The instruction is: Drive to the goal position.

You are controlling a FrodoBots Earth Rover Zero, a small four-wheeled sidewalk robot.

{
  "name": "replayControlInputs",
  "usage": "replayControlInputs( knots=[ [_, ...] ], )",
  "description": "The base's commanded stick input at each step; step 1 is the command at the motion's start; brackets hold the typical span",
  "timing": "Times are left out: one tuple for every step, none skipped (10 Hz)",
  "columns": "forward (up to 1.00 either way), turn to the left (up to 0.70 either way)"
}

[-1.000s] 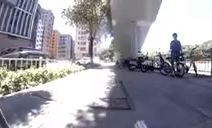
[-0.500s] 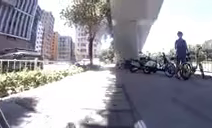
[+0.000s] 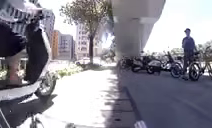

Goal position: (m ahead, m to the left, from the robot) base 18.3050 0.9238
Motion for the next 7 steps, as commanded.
replayControlInputs(
  knots=[
    [0.7, 0.0],
    [0.7, 0.0],
    [0.7, 0.0],
    [0.7, 0.0],
    [0.7, 0.0],
    [0.7, 0.0],
    [0.7, 0.0]
  ],
)
